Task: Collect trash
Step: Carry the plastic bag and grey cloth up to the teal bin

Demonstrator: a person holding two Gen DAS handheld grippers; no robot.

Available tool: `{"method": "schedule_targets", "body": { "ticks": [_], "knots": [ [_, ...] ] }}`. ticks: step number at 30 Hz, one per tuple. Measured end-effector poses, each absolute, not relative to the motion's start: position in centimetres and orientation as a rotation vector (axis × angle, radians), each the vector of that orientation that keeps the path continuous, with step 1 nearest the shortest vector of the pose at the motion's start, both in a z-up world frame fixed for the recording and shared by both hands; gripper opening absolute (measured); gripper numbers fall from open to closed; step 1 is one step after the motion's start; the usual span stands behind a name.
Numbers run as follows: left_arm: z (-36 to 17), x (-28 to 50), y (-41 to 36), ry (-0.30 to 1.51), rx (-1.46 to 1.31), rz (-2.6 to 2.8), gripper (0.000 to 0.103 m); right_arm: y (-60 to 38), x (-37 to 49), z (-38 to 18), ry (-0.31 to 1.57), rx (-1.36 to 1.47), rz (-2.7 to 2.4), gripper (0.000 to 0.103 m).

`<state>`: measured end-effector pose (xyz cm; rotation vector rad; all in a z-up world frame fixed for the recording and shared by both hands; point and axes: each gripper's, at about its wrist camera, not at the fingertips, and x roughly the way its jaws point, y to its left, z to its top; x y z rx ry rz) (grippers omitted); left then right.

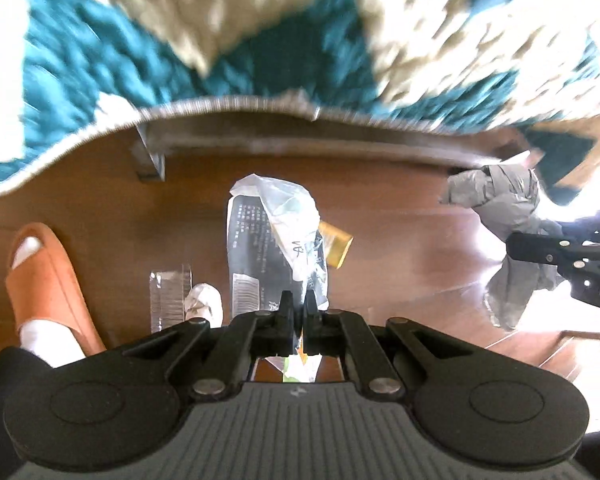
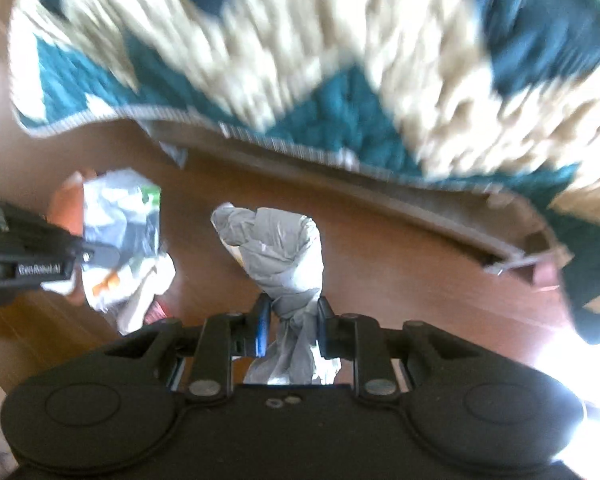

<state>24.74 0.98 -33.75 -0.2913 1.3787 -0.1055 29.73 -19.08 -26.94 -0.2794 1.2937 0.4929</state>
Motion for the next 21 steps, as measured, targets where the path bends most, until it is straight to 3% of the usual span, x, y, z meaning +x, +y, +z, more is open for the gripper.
{"method": "schedule_targets", "body": {
  "ticks": [9,21],
  "knots": [
    [-19.6,20.5,2.5,1.117,-0.306,-0.144,0.003,-18.3,24.6,-12.9,1.022,-0.23,0.479,0.021],
    [-4.5,15.8,3.3,0.793,-0.26,-0.178,0.003,-17.5,18.7,-0.5,0.755,-0.189,0.432,0.021]
  ]
}}
